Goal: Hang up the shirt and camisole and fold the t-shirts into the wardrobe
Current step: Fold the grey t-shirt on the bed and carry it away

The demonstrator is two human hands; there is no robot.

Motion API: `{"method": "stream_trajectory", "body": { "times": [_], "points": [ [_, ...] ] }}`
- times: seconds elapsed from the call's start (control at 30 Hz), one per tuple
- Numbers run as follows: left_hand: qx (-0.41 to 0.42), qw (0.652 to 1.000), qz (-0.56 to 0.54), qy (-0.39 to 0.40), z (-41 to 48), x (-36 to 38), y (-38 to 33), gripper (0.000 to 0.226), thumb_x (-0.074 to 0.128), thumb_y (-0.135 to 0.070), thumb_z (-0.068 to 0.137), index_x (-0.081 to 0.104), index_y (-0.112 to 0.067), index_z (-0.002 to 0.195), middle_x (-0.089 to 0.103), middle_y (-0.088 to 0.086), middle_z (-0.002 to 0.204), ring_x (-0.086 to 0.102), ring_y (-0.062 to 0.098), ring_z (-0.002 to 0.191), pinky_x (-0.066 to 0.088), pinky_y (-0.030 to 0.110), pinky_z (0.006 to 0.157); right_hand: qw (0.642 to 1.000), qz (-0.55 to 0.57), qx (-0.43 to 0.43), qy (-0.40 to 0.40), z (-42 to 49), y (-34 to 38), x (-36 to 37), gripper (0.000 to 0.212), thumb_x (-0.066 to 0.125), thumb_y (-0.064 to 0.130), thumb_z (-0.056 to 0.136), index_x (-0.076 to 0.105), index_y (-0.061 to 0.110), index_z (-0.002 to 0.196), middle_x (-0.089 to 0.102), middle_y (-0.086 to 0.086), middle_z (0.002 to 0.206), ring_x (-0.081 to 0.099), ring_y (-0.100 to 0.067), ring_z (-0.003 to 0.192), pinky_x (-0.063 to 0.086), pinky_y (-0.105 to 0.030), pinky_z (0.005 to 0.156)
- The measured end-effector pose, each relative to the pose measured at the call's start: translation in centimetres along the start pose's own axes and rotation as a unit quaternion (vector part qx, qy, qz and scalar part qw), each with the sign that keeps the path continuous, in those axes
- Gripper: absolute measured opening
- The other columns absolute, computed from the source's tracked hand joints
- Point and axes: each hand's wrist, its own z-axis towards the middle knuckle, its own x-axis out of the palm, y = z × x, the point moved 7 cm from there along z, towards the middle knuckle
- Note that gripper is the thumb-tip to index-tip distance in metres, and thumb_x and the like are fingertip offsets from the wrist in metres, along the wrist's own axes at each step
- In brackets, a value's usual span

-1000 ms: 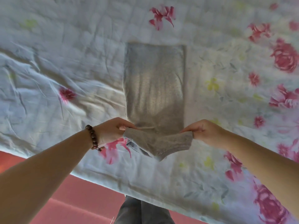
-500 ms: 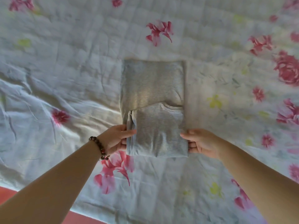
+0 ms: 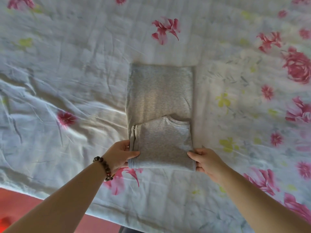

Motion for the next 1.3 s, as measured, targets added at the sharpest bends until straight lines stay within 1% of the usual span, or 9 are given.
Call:
{"method": "stream_trajectory", "body": {
  "times": [0.1,0.2,0.3,0.4,0.93,1.0,1.07,1.17,1.3],
  "points": [
    [0.053,0.987,0.120,-0.093,-0.7,-0.9,-0.6,0.032,0.070,-0.006,0.083,0.064,-0.009,0.114,0.072,0.008,0.093,0.070,0.022,0.084,0.057,0.036,0.077,0.993,-0.071,-0.038,-0.082,-0.1,-0.8,-0.6,0.017,0.064,0.015,0.089,0.067,-0.003,0.089,0.070,-0.019,0.083,0.068,-0.032,0.077,0.056,-0.043,0.077],
    [0.268,0.852,0.318,-0.318,-3.8,-0.9,-4.7,0.025,0.062,-0.014,0.089,0.064,-0.009,0.113,0.070,0.004,0.097,0.065,0.017,0.084,0.051,0.029,0.077,0.873,-0.314,-0.232,-0.291,-1.9,2.8,-1.2,0.019,0.059,0.023,0.089,0.065,0.005,0.090,0.069,-0.015,0.087,0.066,-0.033,0.087,0.047,-0.034,0.076],
    [0.431,0.743,0.420,-0.293,-4.2,4.7,-6.0,0.034,0.047,-0.011,0.090,0.062,-0.004,0.119,0.064,0.012,0.120,0.060,0.028,0.111,0.048,0.042,0.096,0.739,-0.395,-0.441,-0.320,-4.1,6.6,4.3,0.038,0.043,0.021,0.090,0.061,0.000,0.116,0.063,-0.017,0.116,0.058,-0.033,0.112,0.043,-0.034,0.094],
    [0.385,0.678,0.585,-0.224,0.3,8.0,-3.5,0.052,0.039,-0.023,0.091,0.045,-0.009,0.140,0.043,0.007,0.147,0.033,0.027,0.140,0.024,0.046,0.114,0.675,-0.493,-0.497,-0.232,-1.3,6.5,9.7,0.042,0.042,0.016,0.094,0.052,0.002,0.133,0.047,-0.013,0.143,0.037,-0.026,0.138,0.032,-0.044,0.112],
    [0.358,0.578,0.721,-0.135,3.2,2.0,-1.8,0.069,0.013,-0.063,0.095,0.008,-0.027,0.153,0.006,0.001,0.161,0.004,0.018,0.148,0.011,0.049,0.116,0.618,-0.646,-0.395,-0.212,2.4,3.7,4.5,0.067,0.028,0.051,0.097,0.023,0.011,0.150,0.017,-0.003,0.158,0.012,-0.019,0.147,0.016,-0.050,0.117],
    [0.380,0.559,0.726,-0.121,2.7,1.5,-2.1,0.062,0.015,-0.057,0.099,0.011,-0.028,0.153,0.014,0.003,0.160,0.011,0.021,0.147,0.012,0.049,0.115,0.601,-0.645,-0.431,-0.191,1.9,4.2,4.0,0.064,0.032,0.048,0.097,0.029,0.011,0.148,0.022,-0.004,0.157,0.018,-0.019,0.145,0.022,-0.051,0.114],
    [0.427,0.529,0.725,-0.111,1.5,0.6,-2.4,0.058,0.041,-0.034,0.098,0.019,-0.026,0.151,0.024,0.004,0.157,0.017,0.022,0.146,0.013,0.049,0.115,0.555,-0.653,-0.489,-0.162,0.7,4.4,2.7,0.055,0.046,0.029,0.095,0.035,0.013,0.146,0.026,-0.005,0.155,0.024,-0.019,0.143,0.027,-0.051,0.111],
    [0.483,0.468,0.737,-0.070,0.0,-0.8,-2.5,0.092,0.069,0.005,0.066,0.034,-0.022,0.147,0.034,0.008,0.152,0.027,0.026,0.142,0.018,0.052,0.114,0.493,-0.678,-0.533,-0.114,-0.9,4.0,0.5,0.065,0.053,0.002,0.081,0.037,0.015,0.143,0.032,-0.003,0.152,0.027,-0.019,0.141,0.021,-0.046,0.114],
    [0.494,0.443,0.747,-0.037,0.0,-1.6,-2.1,0.081,0.067,-0.001,0.072,0.038,-0.025,0.144,0.040,0.006,0.149,0.035,0.024,0.139,0.020,0.050,0.114,0.472,-0.711,-0.516,-0.071,-0.4,3.1,-0.3,0.061,0.033,0.004,0.082,0.035,0.019,0.141,0.048,-0.004,0.143,0.042,-0.020,0.134,0.013,-0.038,0.115]
  ]
}}
